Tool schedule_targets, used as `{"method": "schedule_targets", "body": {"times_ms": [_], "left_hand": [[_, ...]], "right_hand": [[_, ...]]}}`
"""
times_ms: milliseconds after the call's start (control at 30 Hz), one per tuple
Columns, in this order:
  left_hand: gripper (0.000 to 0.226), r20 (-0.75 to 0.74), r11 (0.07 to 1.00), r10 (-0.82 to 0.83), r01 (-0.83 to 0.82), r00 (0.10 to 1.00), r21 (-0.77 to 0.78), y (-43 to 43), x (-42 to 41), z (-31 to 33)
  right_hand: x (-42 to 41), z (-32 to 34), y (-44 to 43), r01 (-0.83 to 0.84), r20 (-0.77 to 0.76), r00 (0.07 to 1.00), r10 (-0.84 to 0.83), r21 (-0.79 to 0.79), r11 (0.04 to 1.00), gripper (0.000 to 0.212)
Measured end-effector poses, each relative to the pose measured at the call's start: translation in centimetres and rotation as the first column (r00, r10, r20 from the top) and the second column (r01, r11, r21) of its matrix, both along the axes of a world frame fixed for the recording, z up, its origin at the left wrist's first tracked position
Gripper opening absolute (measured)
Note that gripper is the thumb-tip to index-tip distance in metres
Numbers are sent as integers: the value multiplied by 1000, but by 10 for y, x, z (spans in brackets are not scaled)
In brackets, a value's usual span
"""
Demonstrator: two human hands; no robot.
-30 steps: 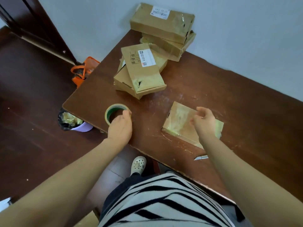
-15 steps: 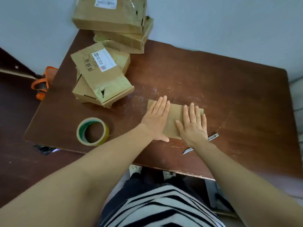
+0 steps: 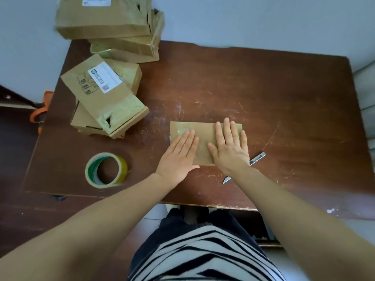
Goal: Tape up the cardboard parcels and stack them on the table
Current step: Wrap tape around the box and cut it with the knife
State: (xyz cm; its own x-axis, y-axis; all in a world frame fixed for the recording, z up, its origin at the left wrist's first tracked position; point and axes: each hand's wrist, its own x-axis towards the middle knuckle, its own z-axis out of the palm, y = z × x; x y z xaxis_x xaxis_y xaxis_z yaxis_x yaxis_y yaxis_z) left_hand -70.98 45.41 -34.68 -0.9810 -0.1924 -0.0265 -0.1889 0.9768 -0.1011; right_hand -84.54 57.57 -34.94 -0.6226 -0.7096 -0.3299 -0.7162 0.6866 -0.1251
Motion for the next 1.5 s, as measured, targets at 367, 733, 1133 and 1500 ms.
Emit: {"method": "schedule_targets", "body": {"times_ms": [367,733,1133,1500], "left_hand": [[78,127,558,420,-366,899,745,-17,25,33],[63,268,263,687,-575,675,774,-52,-29,66],[60,191,649,553,-563,811,512,-33,-26,35],[74,109,976,75,-95,991,195,4,-14,7]], "right_hand": [[-11,51,41,630,608,708,-359,-316,709,42],[-63,78,0,631,609,723,-327,-389,671,32],[-28,35,1,627,288,778,-559,-283,726,72],[-5,-2,-3,35,-163,986,-31,24,999,65]]}}
